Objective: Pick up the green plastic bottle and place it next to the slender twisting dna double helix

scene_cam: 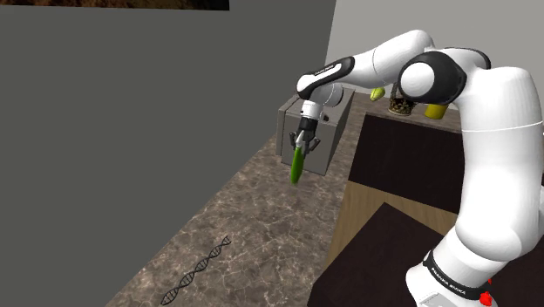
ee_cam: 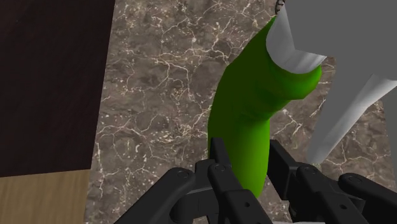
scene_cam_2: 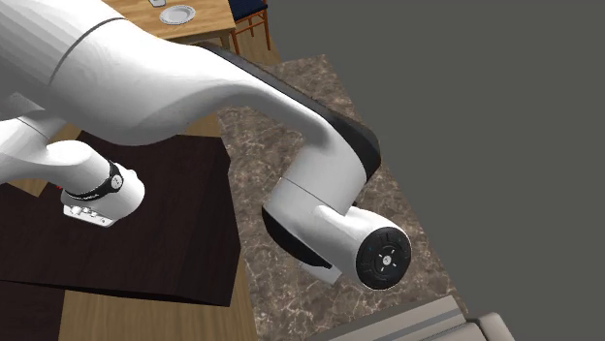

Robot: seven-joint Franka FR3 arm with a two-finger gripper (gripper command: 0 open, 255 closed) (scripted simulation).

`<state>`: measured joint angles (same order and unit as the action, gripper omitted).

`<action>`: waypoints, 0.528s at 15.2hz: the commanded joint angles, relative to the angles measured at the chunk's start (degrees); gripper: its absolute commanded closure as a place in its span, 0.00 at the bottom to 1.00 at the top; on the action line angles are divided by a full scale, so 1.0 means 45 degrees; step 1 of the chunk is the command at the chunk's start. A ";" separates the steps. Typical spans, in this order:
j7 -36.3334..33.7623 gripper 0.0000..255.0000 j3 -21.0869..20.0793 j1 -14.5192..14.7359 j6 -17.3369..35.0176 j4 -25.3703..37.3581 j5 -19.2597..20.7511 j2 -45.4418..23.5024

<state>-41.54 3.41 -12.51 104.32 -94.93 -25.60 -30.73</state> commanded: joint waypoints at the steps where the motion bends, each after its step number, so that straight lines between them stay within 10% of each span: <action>1: -0.0088 1.00 0.0019 -0.0012 -0.0242 0.0051 0.0041 0.0201; 8: -0.0437 1.00 0.0055 -0.0032 -0.1090 0.0413 0.0157 0.0754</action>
<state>-43.25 3.61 -12.61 100.13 -93.41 -24.99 -27.75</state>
